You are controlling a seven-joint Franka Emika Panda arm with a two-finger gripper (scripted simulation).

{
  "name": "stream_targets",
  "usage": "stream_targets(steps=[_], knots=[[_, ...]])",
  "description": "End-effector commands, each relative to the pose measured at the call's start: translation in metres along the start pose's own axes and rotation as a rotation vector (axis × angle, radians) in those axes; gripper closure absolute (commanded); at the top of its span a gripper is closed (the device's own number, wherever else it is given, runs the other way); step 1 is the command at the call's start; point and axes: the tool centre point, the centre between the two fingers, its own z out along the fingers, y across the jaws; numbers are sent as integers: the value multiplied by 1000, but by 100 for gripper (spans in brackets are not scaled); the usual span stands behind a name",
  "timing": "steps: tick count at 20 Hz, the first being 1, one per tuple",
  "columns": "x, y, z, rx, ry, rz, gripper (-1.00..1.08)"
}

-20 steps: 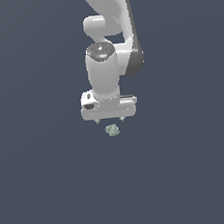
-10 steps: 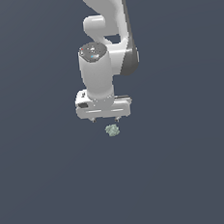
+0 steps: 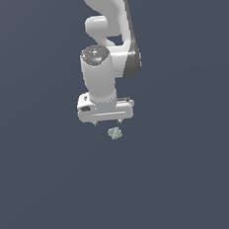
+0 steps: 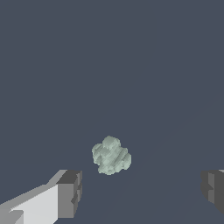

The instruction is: Pick up the object and move it to a goal position.

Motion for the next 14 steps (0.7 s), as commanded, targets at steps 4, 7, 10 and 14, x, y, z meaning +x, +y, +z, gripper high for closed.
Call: stream_targets(steps=[4,7,10,14], knots=[[-3,-2,10,-3,-4,-82,-92],[-6,-3,18,-5,-7,-148,-92],[-9,-5,28,-7,-10,-227,-92],[-14,-9,42,-8,-15,-348,-92]])
